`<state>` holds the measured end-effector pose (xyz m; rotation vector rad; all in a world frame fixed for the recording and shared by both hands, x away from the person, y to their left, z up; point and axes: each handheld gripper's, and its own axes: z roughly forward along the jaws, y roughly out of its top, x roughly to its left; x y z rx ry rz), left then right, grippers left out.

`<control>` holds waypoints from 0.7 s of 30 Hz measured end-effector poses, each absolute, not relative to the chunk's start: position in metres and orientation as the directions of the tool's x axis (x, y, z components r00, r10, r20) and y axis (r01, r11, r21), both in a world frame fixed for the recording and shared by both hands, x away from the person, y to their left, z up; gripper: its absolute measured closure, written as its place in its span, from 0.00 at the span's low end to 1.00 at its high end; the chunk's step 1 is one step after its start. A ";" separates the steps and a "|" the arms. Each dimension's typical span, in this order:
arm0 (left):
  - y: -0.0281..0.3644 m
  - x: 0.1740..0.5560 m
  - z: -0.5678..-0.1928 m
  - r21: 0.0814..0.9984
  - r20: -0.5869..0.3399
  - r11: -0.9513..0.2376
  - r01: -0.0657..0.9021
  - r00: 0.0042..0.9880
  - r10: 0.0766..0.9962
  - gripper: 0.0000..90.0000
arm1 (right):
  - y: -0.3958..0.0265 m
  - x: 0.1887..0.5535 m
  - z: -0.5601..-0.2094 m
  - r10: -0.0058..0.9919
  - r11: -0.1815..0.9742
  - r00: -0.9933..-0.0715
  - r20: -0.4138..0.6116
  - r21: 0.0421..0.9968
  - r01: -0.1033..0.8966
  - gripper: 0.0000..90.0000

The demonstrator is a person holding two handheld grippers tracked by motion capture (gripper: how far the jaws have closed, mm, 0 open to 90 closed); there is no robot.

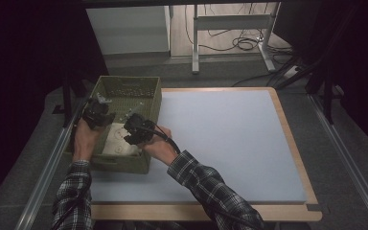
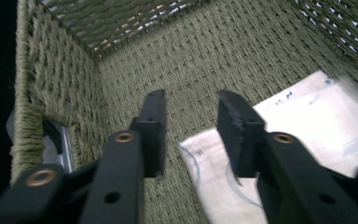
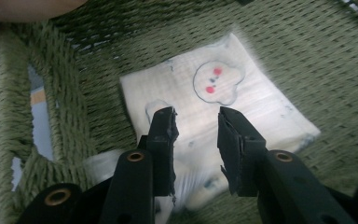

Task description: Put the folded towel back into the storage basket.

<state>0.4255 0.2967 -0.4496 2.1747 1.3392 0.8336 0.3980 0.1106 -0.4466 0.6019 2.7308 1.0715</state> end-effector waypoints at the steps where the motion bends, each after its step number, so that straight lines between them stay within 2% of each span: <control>1: 0.296 0.425 -0.449 0.652 0.257 -0.424 0.628 0.343 0.903 0.67 | 0.109 0.399 -0.445 0.423 0.660 -0.906 0.009 0.683 0.314 0.74; 9: 0.298 0.424 -0.445 0.696 0.214 -0.375 0.613 0.321 0.923 0.50 | 0.095 0.403 -0.437 0.443 0.624 -0.896 0.027 0.708 0.330 0.68; 21: 0.300 0.425 -0.443 0.727 0.086 -0.287 0.623 0.333 0.939 0.27 | 0.077 0.403 -0.434 0.439 0.589 -0.898 0.024 0.748 0.307 0.44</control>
